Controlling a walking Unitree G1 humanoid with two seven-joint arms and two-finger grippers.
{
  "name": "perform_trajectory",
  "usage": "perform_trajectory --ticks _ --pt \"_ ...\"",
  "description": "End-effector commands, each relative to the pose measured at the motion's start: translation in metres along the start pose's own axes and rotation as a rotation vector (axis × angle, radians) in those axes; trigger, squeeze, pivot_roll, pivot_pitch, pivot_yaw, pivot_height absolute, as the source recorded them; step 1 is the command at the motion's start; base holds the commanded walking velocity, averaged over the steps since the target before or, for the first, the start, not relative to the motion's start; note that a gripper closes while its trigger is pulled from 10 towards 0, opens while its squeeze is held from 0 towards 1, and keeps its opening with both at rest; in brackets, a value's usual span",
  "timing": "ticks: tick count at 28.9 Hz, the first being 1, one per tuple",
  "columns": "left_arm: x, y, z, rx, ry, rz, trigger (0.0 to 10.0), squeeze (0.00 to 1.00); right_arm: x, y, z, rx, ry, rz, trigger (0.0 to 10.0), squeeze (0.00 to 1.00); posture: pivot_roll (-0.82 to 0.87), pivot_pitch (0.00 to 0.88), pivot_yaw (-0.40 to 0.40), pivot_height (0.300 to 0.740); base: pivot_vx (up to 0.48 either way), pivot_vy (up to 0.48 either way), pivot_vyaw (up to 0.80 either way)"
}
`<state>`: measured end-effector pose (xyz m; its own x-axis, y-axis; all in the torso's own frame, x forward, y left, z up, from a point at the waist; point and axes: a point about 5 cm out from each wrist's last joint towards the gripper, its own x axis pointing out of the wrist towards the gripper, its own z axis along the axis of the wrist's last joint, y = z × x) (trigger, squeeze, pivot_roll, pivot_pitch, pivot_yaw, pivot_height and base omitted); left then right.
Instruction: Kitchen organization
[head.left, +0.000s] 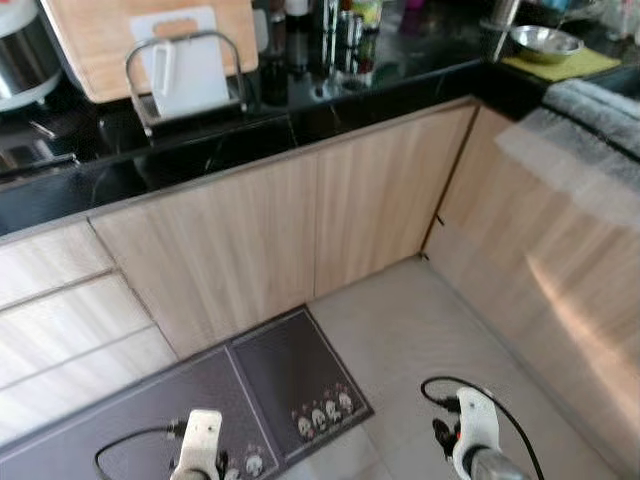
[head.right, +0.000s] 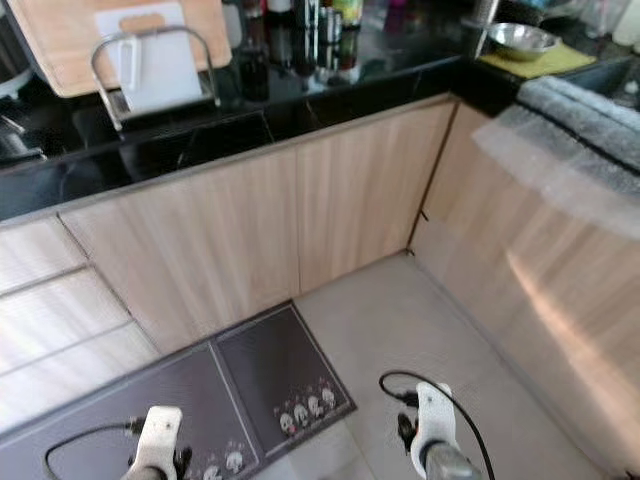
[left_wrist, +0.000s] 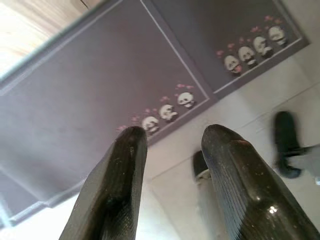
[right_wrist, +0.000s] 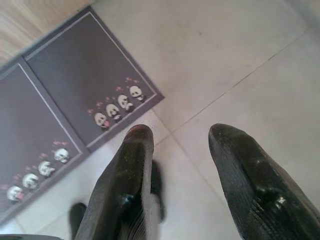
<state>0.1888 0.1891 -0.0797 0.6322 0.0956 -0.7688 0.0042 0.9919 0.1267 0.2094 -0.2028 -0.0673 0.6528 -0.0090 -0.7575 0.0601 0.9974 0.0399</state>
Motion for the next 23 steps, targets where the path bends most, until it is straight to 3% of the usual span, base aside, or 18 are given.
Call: perform_trajectory --ticks 1,23 --pt "0.0000 -0.0036 -0.0009 0.015 0.007 -0.009 10.0 0.00 -0.0012 -0.0046 -0.0035 0.000 0.018 -0.012 10.0 0.00 0.03 0.072 0.036 0.740 0.000 0.000 -0.78" --pt "0.0003 0.0000 0.0003 0.006 0.008 0.001 10.0 0.00 -0.0006 -0.0030 -0.0027 0.016 0.018 -0.017 10.0 0.00 0.03 0.083 0.041 0.740 0.000 0.000 -0.78"
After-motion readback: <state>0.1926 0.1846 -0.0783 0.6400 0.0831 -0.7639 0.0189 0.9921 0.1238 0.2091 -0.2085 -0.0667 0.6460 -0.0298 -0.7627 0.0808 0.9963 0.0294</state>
